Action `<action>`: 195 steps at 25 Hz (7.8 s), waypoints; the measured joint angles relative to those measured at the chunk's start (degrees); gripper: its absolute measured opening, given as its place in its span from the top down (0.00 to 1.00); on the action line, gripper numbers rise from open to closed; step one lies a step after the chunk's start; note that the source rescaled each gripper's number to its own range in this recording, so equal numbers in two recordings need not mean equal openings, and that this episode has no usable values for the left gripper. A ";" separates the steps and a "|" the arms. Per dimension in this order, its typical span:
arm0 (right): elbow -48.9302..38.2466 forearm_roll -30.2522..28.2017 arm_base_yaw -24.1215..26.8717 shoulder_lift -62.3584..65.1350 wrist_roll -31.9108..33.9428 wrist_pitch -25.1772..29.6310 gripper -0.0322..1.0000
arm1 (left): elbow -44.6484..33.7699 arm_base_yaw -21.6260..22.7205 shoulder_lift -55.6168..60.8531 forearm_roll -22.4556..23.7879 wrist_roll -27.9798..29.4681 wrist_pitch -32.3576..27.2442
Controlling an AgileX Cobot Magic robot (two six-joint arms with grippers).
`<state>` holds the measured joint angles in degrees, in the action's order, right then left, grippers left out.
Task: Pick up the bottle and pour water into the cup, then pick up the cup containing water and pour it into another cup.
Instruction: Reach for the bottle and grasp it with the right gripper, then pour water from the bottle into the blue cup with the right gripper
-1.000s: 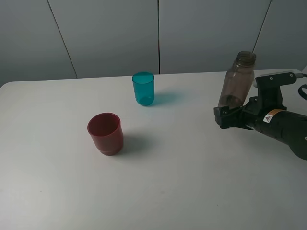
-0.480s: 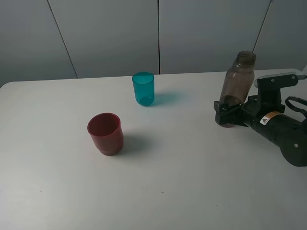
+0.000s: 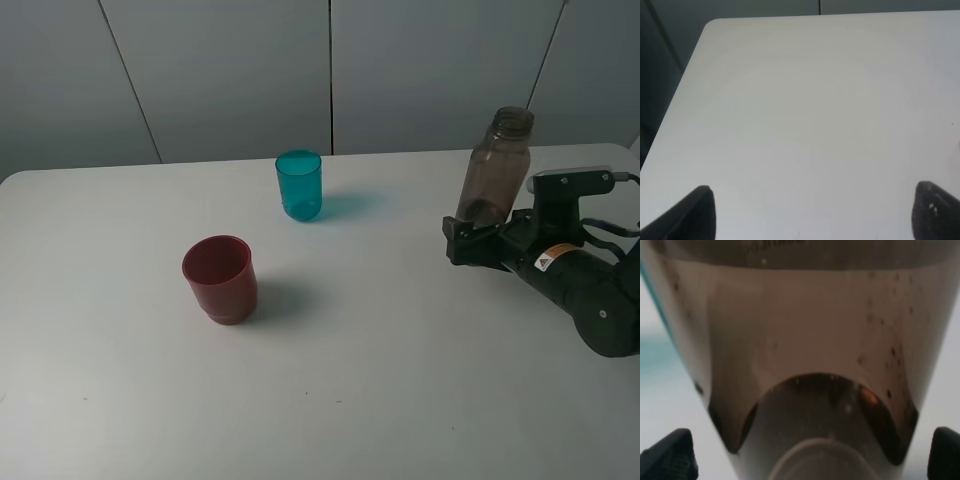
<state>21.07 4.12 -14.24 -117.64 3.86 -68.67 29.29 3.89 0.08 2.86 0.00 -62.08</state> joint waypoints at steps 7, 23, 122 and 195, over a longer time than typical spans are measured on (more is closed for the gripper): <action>2.64 0.00 0.00 -1.45 0.00 -0.45 0.00 | 0.00 0.00 0.00 0.00 0.00 0.00; 4.62 0.12 0.00 -1.45 -2.06 -0.58 0.00 | 0.00 0.00 0.00 0.04 0.00 0.00; 50.01 4.55 -10.47 -5.36 -45.88 44.09 0.95 | 0.00 0.00 0.00 0.14 0.00 0.00; 52.26 28.50 -12.46 -12.29 -115.40 29.38 0.95 | 0.00 0.00 0.00 0.31 0.00 0.00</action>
<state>73.32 32.62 -26.70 -129.93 -111.54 -39.30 29.29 3.89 0.08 3.17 0.00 -62.08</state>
